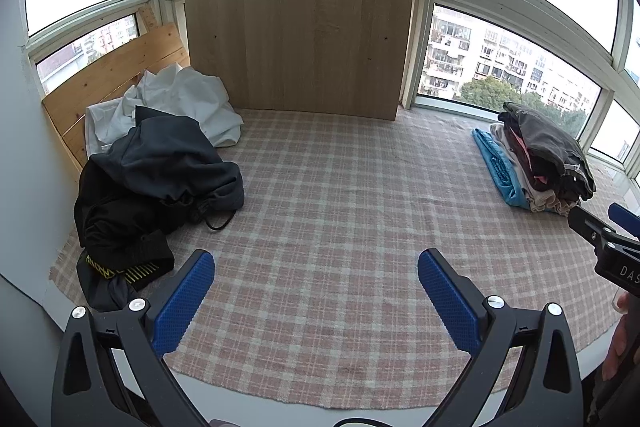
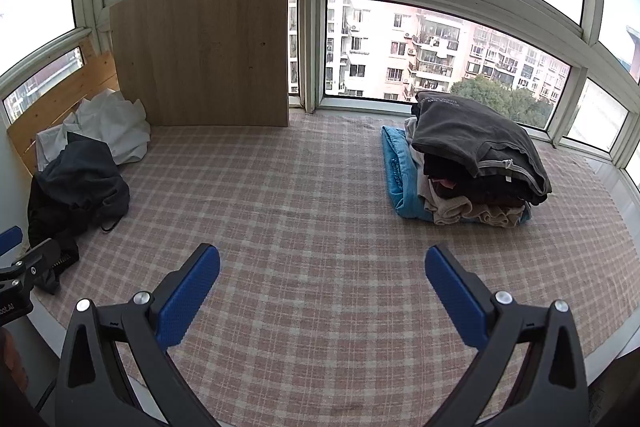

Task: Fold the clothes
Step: 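Move both grippers toward the crumpled white shirt beside the black garment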

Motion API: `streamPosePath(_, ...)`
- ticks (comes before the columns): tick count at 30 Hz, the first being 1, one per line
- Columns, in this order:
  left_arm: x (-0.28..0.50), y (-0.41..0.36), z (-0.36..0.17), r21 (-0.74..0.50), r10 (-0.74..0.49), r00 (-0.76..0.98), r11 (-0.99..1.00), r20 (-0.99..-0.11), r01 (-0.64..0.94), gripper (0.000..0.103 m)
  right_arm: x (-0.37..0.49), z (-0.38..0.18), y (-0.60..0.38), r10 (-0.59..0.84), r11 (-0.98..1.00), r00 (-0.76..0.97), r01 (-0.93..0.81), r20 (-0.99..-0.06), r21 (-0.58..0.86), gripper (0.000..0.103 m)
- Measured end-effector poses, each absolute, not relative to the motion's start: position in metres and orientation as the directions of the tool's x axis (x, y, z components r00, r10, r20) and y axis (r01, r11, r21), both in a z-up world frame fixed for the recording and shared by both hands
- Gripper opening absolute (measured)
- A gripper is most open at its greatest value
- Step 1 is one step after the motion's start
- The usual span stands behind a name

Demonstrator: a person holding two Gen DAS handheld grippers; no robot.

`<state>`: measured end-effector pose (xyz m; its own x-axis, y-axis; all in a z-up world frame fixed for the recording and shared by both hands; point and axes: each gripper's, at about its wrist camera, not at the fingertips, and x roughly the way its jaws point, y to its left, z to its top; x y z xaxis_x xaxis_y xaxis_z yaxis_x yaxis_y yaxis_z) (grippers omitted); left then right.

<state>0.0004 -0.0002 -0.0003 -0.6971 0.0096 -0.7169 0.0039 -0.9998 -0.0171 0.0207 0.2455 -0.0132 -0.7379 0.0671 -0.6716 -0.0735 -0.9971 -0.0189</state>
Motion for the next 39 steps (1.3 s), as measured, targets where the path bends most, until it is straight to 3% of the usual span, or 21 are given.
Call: streamPosePath(39, 0.013, -0.051, -0.002, 0.021, -0.147, -0.652, -0.980, -0.744, 0.196, 0.102, -0.020, -0.019, 0.167, -0.115, -0.985, -0.713, 0.173, -0.691, -0.014, 0.103)
